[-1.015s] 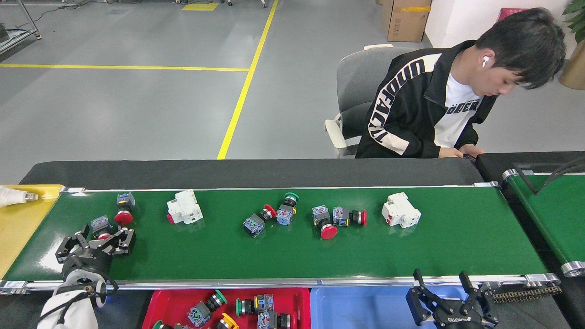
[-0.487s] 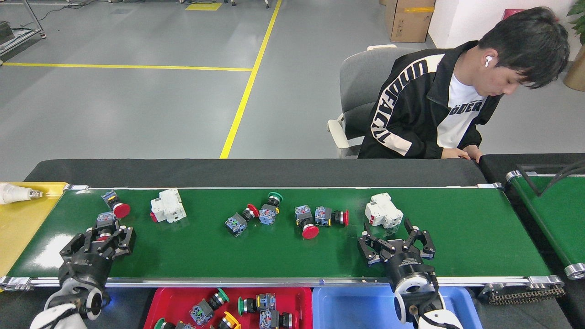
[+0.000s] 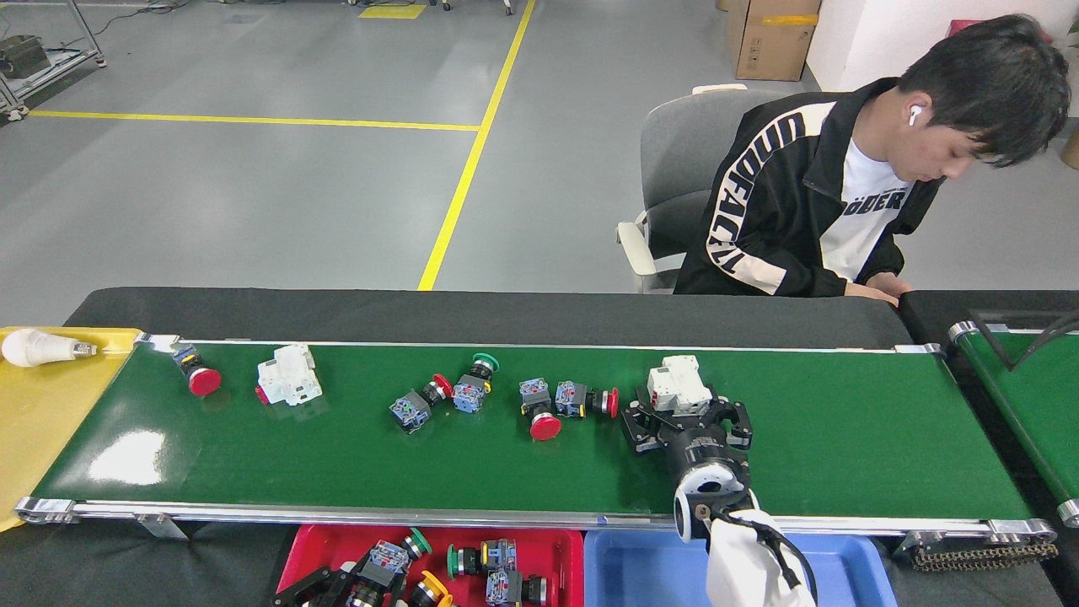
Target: Pick switch part from conveyor to tray
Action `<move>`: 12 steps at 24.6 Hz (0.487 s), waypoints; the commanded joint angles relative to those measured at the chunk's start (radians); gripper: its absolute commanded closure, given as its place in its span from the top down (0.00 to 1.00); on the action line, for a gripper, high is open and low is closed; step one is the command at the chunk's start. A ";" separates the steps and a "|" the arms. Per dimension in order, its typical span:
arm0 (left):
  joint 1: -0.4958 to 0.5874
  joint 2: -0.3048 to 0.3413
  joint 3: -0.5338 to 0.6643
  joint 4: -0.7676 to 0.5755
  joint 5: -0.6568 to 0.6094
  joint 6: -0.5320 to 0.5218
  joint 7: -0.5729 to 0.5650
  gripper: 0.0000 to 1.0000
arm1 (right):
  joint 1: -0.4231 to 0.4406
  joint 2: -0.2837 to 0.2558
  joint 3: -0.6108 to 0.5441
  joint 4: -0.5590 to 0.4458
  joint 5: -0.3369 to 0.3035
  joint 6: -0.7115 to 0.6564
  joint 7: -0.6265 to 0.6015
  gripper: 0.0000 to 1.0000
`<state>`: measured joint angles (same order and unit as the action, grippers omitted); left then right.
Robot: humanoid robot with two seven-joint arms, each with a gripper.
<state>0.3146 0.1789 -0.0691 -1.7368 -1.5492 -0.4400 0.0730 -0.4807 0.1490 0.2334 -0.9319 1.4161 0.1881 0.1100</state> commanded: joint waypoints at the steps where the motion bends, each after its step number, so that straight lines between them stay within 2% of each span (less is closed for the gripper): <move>1: -0.006 -0.002 0.003 -0.015 -0.002 0.001 0.011 1.00 | -0.022 0.008 0.021 -0.001 -0.005 -0.016 -0.012 0.72; 3: -0.008 -0.027 0.014 -0.015 -0.002 0.009 0.010 1.00 | -0.021 0.000 0.044 -0.002 -0.019 -0.018 -0.010 0.44; 4: -0.005 -0.047 0.034 -0.018 0.001 0.012 0.010 1.00 | -0.019 -0.005 0.052 -0.004 -0.026 -0.018 -0.010 0.39; 6: 0.014 -0.094 0.120 -0.024 0.003 0.030 -0.006 1.00 | -0.012 -0.016 0.055 -0.028 -0.032 -0.032 -0.004 0.39; 8: 0.046 -0.157 0.218 -0.033 0.006 0.038 -0.029 1.00 | 0.014 -0.025 0.052 -0.104 -0.059 -0.082 0.010 0.40; 9: 0.054 -0.180 0.261 -0.038 0.008 0.035 -0.033 1.00 | 0.047 -0.048 0.050 -0.156 -0.072 -0.114 0.026 0.41; 12: 0.067 -0.191 0.325 -0.038 0.024 0.026 -0.033 1.00 | 0.246 -0.178 0.047 -0.413 -0.143 -0.306 0.088 0.43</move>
<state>0.3806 -0.0130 0.2425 -1.7592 -1.5340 -0.4064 0.0400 -0.2587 -0.0038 0.2860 -1.2753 1.2915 -0.0128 0.1701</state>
